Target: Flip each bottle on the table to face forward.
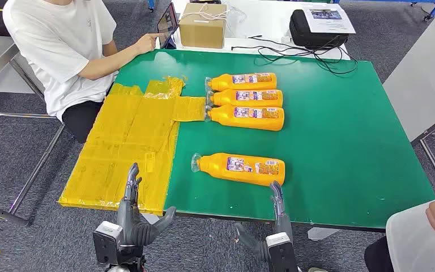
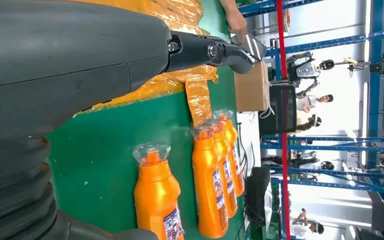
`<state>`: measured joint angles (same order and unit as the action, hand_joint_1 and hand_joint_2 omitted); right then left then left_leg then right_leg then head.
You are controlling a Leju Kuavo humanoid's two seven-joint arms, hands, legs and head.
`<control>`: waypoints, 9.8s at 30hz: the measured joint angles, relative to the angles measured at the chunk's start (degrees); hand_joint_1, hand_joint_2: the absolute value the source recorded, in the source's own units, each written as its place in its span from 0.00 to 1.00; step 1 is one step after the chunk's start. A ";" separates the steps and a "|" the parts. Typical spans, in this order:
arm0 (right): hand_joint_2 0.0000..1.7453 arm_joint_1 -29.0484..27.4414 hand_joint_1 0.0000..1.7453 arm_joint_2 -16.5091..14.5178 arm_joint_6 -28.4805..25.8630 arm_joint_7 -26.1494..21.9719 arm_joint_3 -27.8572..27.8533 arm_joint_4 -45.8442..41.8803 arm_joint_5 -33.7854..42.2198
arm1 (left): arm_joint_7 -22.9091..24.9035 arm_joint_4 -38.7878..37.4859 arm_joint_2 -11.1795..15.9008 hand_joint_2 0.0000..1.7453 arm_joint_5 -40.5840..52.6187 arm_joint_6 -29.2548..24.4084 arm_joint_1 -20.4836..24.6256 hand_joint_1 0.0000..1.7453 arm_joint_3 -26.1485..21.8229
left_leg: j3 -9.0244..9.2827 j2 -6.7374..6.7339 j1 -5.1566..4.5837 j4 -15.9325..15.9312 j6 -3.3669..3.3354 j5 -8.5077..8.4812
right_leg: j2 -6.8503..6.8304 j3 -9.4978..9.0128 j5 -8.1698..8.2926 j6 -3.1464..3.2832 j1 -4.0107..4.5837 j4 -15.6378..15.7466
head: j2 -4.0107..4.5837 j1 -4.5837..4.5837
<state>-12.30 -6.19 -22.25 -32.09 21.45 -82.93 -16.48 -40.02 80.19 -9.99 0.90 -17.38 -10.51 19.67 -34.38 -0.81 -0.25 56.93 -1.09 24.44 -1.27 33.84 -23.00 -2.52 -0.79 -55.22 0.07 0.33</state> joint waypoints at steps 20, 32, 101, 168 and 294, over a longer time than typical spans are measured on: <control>1.00 0.02 0.00 0.04 -0.11 -0.02 0.01 0.09 -0.02 | 0.00 0.00 -0.02 1.00 -0.11 -0.55 0.01 0.00 0.12 | 0.00 0.00 0.00 0.00 0.00 0.00 | 0.00 0.00 0.00 0.00 0.00 0.00 | 0.00 0.00; 1.00 0.03 0.00 0.07 -0.07 0.00 0.04 0.45 -0.43 | 0.00 -0.77 -0.02 1.00 -0.11 -0.61 0.33 0.00 0.58 | 0.00 0.00 0.00 0.00 0.00 0.00 | 0.00 -0.01 0.00 0.00 0.00 0.00 | 0.00 0.00; 1.00 45.42 0.00 1.23 7.84 26.38 5.93 51.01 -47.25 | 0.01 -15.01 -3.46 1.00 -1.10 11.83 15.68 0.00 9.61 | -0.09 0.01 -0.15 0.05 -0.23 -0.22 | -0.01 0.03 0.22 -0.28 -0.16 -0.03 | 0.00 0.00; 1.00 40.33 1.00 7.04 22.18 12.55 -3.81 47.06 -21.63 | 5.92 -8.87 -3.72 1.00 -5.57 9.64 9.88 0.00 3.89 | 1.74 -0.66 -0.07 0.00 -0.31 0.28 | 0.44 -1.61 0.17 -0.22 -0.07 0.23 | 0.00 0.02; 0.00 15.28 0.00 -1.78 -6.74 3.17 2.07 5.56 -17.19 | 21.55 -28.40 -2.08 1.00 64.17 -22.48 24.15 1.00 -20.45 | 0.09 -0.23 0.00 0.02 -0.21 0.05 | 0.15 -0.13 0.13 -0.18 -0.01 0.09 | 0.00 0.02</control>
<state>2.99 -7.97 -28.99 -28.91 23.52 -77.37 -33.67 -18.47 51.79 -12.06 65.07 -39.86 13.64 -0.78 -34.29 -1.04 -0.25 56.96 -1.30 24.49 -1.12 33.70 -22.87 -2.71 -0.79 -55.13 0.07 0.34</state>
